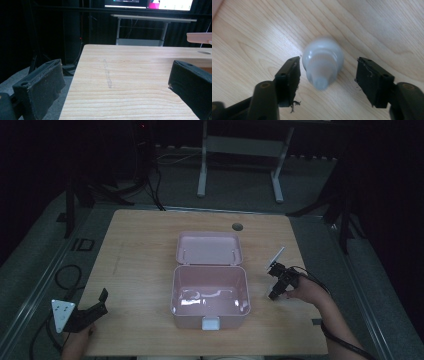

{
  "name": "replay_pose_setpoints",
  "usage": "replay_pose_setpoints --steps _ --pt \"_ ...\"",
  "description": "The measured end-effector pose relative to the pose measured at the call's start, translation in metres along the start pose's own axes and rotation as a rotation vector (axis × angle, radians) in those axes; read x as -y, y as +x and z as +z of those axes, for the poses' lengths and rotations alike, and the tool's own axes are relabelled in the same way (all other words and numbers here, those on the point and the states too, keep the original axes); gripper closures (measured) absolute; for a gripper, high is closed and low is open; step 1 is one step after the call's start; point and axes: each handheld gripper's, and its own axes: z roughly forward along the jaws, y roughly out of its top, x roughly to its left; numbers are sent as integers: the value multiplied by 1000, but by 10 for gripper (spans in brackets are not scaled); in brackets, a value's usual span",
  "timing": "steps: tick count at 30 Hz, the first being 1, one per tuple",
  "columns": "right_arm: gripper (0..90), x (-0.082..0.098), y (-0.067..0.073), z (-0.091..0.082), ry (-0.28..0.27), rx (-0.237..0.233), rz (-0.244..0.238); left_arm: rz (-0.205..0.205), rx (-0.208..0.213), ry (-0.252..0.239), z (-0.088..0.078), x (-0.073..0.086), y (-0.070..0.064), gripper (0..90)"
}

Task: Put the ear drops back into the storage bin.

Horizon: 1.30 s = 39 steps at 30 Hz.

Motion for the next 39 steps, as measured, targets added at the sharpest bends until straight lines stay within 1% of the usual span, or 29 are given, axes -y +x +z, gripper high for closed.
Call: replay_pose_setpoints --steps 1,4,5,6,8,10,14,16,20,21,24,26,28,30,35,37,39 --pt "397 -2 0 1 3 3 -5 0 0 0 0 0 0 4" --pt "419 -6 1 3 17 6 -14 0 1 1 0 0 0 4" --pt "424 -7 1 5 16 4 -17 0 1 1 0 0 0 4" --pt "443 -8 1 6 21 -1 -15 0 1 0 0 0 0 4" --pt "452 -10 1 8 35 -5 -24 1 1 1 0 0 0 4" --pt "488 -11 2 11 45 -2 -32 3 2 2 0 0 0 4" --pt "510 -12 3 14 56 -2 -41 5 2 4 0 0 0 4" --pt "516 -13 3 15 54 -6 -36 7 2 4 0 0 0 4" --pt "526 -15 3 17 61 1 -39 11 2 6 0 0 -1 4" --pt "533 -16 3 17 65 3 -42 11 2 6 0 0 -1 4" --pt "589 -17 4 15 68 8 -55 10 2 7 0 0 -1 4" --pt "591 -17 5 14 75 10 -62 10 3 7 0 0 -1 4" --pt "592 -17 5 13 82 14 -79 10 2 7 0 0 -1 4" --pt "592 -17 5 13 85 22 -83 10 2 7 0 0 -1 4" --pt "592 -12 4 6 75 39 -120 11 2 8 0 0 -1 4" --pt "592 -10 6 5 77 53 -156 10 4 7 0 0 -1 4" --pt "592 -8 7 4 81 51 -176 9 4 7 0 0 -1 4"
